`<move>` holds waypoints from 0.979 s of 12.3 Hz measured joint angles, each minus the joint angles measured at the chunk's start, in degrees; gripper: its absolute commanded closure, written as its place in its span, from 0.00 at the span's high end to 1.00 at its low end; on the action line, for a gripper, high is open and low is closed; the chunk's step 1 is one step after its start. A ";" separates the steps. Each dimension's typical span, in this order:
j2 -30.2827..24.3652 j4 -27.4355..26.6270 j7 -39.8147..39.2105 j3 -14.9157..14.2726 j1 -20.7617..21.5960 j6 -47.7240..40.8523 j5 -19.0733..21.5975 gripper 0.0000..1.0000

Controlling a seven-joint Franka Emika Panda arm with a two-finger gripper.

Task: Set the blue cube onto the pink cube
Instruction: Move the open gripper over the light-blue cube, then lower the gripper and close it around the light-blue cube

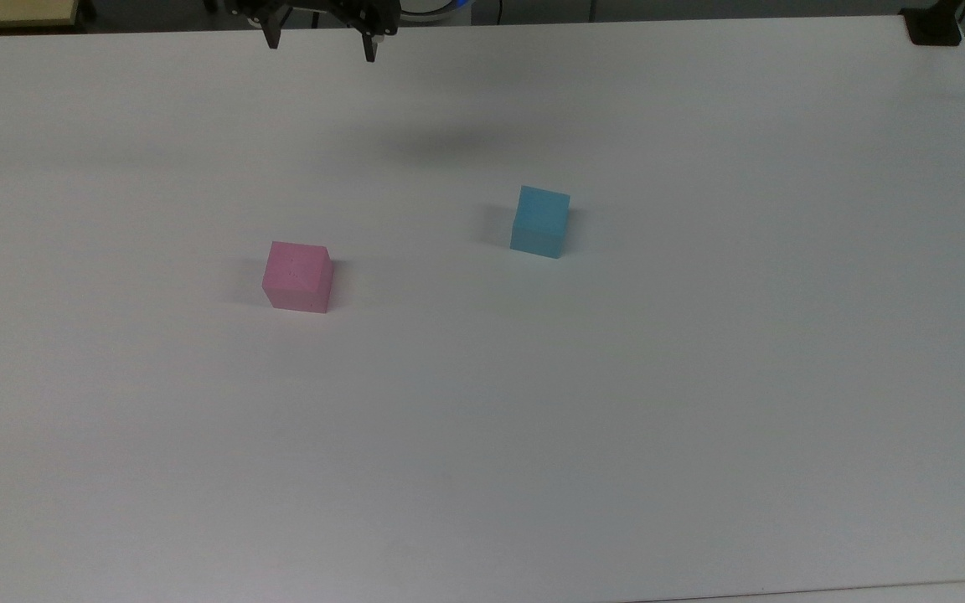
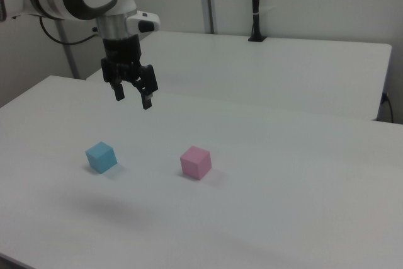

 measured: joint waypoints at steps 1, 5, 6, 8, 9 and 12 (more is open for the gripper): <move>0.16 -0.01 -0.11 0.03 0.07 0.00 0.17 1.00; 2.39 0.05 -0.28 0.26 2.12 0.32 1.25 1.00; 3.32 0.02 -0.28 0.35 3.64 1.17 1.51 1.00; 5.36 -0.29 1.34 0.55 7.27 4.54 1.64 1.00; 6.52 -0.52 3.36 0.64 9.13 6.58 1.64 1.00; 10.84 -0.87 8.46 0.83 14.65 11.68 1.65 1.00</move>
